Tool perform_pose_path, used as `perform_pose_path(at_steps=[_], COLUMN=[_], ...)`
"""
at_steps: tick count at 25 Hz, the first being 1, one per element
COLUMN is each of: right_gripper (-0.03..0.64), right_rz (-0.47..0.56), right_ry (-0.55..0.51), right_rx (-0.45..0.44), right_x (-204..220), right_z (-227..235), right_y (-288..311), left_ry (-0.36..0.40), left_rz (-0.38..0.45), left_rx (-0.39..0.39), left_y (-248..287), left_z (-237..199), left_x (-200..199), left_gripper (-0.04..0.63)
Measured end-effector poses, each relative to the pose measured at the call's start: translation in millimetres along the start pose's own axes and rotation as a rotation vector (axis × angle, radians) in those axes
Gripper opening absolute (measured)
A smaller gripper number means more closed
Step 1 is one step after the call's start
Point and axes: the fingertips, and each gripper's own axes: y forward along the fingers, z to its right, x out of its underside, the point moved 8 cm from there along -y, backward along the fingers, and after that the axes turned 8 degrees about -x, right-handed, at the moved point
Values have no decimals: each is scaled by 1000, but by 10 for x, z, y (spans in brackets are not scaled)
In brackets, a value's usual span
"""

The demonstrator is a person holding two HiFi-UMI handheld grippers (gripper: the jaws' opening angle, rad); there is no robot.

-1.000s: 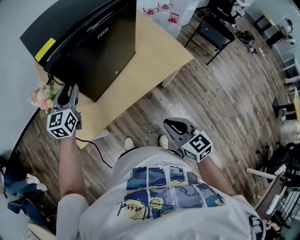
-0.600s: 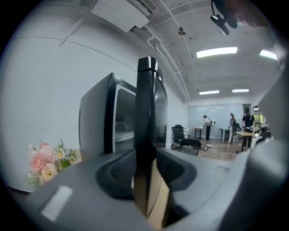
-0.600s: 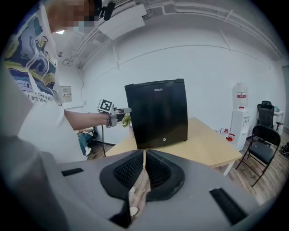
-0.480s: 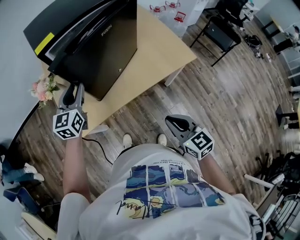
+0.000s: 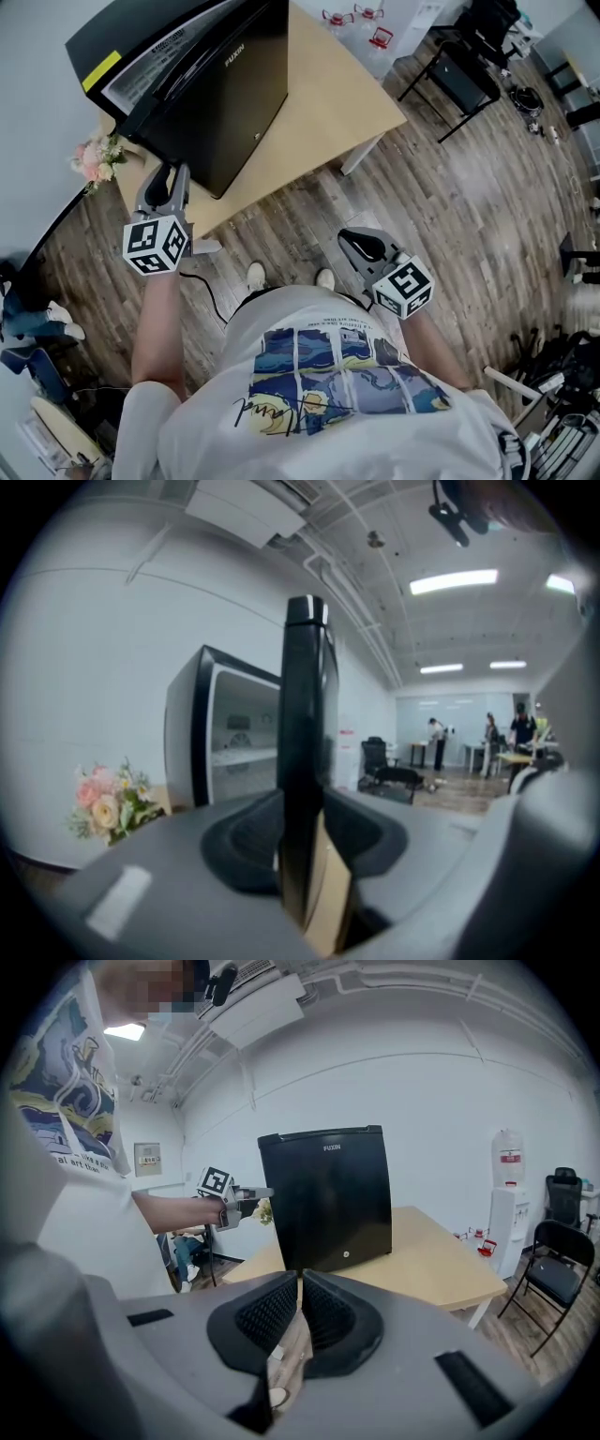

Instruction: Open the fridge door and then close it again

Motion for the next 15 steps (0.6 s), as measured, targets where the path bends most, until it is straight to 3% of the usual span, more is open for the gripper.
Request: perform_pose_path(at_steps=[15], right_gripper=[23], right_rz=[18], right_ry=[-12], right_rx=[-44], right_x=[112], right_z=[231], right_y=[-330], left_ry=[-6], left_rz=[-17], left_rx=[-32], left_y=[-188], left_z=[551], left_x=[5], left_gripper=[133])
